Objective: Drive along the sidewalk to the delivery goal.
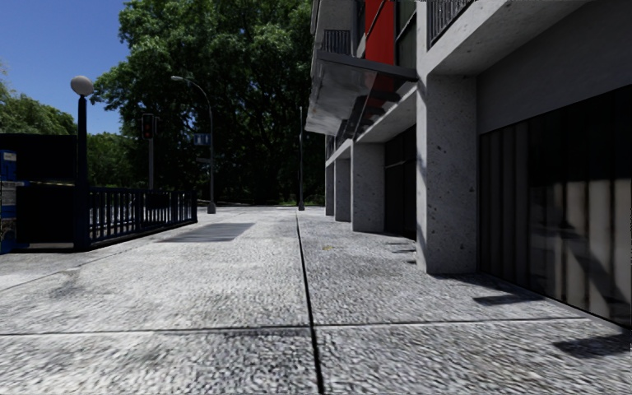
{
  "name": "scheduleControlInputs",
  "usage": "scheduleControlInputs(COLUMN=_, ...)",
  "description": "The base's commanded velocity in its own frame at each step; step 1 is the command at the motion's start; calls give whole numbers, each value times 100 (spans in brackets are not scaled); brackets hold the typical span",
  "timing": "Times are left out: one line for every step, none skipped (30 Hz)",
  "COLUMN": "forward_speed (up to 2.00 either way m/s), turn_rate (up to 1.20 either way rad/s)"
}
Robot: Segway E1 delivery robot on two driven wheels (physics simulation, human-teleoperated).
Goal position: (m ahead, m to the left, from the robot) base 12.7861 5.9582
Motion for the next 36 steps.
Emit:
scheduleControlInputs(forward_speed=200, turn_rate=0)
scheduleControlInputs(forward_speed=200, turn_rate=0)
scheduleControlInputs(forward_speed=200, turn_rate=0)
scheduleControlInputs(forward_speed=200, turn_rate=0)
scheduleControlInputs(forward_speed=200, turn_rate=0)
scheduleControlInputs(forward_speed=200, turn_rate=0)
scheduleControlInputs(forward_speed=200, turn_rate=0)
scheduleControlInputs(forward_speed=200, turn_rate=0)
scheduleControlInputs(forward_speed=200, turn_rate=0)
scheduleControlInputs(forward_speed=200, turn_rate=0)
scheduleControlInputs(forward_speed=200, turn_rate=0)
scheduleControlInputs(forward_speed=200, turn_rate=0)
scheduleControlInputs(forward_speed=200, turn_rate=0)
scheduleControlInputs(forward_speed=200, turn_rate=0)
scheduleControlInputs(forward_speed=200, turn_rate=0)
scheduleControlInputs(forward_speed=200, turn_rate=0)
scheduleControlInputs(forward_speed=200, turn_rate=9)
scheduleControlInputs(forward_speed=200, turn_rate=12)
scheduleControlInputs(forward_speed=200, turn_rate=12)
scheduleControlInputs(forward_speed=200, turn_rate=12)
scheduleControlInputs(forward_speed=200, turn_rate=2)
scheduleControlInputs(forward_speed=200, turn_rate=0)
scheduleControlInputs(forward_speed=200, turn_rate=0)
scheduleControlInputs(forward_speed=200, turn_rate=0)
scheduleControlInputs(forward_speed=200, turn_rate=0)
scheduleControlInputs(forward_speed=200, turn_rate=0)
scheduleControlInputs(forward_speed=200, turn_rate=0)
scheduleControlInputs(forward_speed=200, turn_rate=0)
scheduleControlInputs(forward_speed=200, turn_rate=0)
scheduleControlInputs(forward_speed=200, turn_rate=0)
scheduleControlInputs(forward_speed=200, turn_rate=0)
scheduleControlInputs(forward_speed=200, turn_rate=0)
scheduleControlInputs(forward_speed=200, turn_rate=0)
scheduleControlInputs(forward_speed=200, turn_rate=0)
scheduleControlInputs(forward_speed=200, turn_rate=0)
scheduleControlInputs(forward_speed=200, turn_rate=0)
